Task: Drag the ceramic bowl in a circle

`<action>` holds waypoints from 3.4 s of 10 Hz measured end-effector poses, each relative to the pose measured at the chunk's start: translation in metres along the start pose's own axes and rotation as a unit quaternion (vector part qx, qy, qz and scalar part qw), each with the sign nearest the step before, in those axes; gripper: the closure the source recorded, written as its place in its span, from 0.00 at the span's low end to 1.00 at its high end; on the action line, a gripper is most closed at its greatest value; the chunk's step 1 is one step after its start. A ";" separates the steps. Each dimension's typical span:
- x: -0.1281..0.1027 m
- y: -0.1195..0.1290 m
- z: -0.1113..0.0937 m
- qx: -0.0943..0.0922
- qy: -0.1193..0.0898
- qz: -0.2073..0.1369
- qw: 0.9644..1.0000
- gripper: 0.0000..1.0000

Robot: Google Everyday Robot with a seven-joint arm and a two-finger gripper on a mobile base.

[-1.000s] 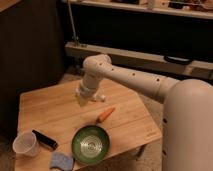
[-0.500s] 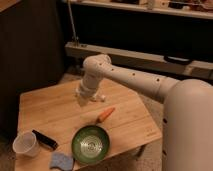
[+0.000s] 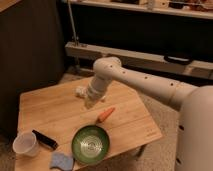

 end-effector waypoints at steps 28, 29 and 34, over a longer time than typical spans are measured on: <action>-0.123 0.055 0.110 -0.013 -0.056 0.068 0.996 0.54; -0.124 0.055 0.113 -0.009 -0.061 0.065 0.996 0.54; -0.113 0.044 0.120 -0.009 -0.074 0.049 0.996 0.97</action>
